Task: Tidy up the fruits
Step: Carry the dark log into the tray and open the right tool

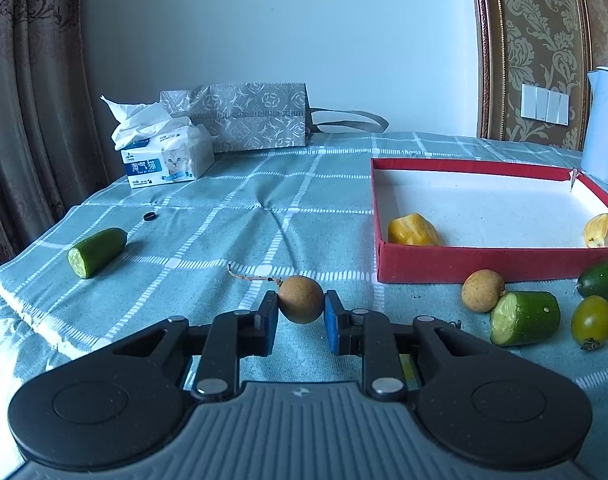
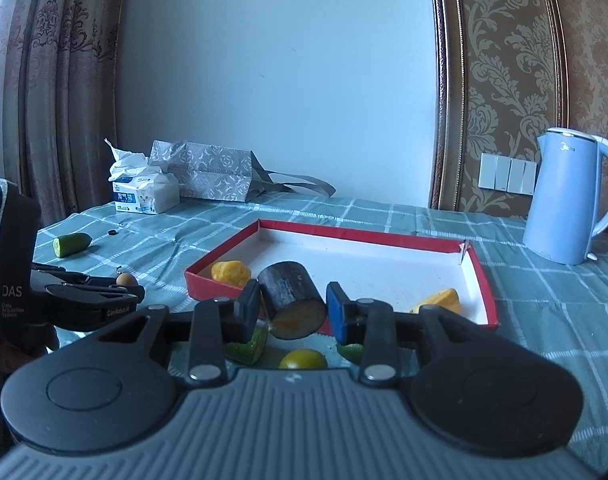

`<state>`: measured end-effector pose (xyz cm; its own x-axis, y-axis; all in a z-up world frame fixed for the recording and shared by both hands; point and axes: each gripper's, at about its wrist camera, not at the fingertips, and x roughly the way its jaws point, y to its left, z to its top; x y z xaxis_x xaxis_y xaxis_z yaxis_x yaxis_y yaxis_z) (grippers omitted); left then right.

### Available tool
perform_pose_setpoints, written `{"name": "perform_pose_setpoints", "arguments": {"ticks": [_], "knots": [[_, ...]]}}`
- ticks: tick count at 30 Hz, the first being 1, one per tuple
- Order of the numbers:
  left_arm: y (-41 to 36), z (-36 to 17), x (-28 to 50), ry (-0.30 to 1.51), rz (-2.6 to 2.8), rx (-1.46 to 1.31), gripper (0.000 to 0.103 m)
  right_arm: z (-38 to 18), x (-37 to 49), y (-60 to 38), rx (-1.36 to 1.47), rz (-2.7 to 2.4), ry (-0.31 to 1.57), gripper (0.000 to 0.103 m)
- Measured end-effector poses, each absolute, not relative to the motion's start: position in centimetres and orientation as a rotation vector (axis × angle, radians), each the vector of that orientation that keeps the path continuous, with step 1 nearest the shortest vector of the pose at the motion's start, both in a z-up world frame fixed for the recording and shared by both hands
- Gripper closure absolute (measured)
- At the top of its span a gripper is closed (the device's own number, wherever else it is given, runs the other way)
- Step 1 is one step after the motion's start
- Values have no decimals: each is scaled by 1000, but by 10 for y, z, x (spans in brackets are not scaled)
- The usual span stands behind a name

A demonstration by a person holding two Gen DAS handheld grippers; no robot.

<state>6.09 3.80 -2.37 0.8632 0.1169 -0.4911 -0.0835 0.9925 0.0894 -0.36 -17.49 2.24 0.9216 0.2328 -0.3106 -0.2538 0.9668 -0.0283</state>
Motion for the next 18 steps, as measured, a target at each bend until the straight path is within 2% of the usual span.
{"name": "perform_pose_setpoints", "arguments": {"ticks": [18], "knots": [[40,-22,56,500,101,52,80,14,99,-136,-89,265,449,69]]}}
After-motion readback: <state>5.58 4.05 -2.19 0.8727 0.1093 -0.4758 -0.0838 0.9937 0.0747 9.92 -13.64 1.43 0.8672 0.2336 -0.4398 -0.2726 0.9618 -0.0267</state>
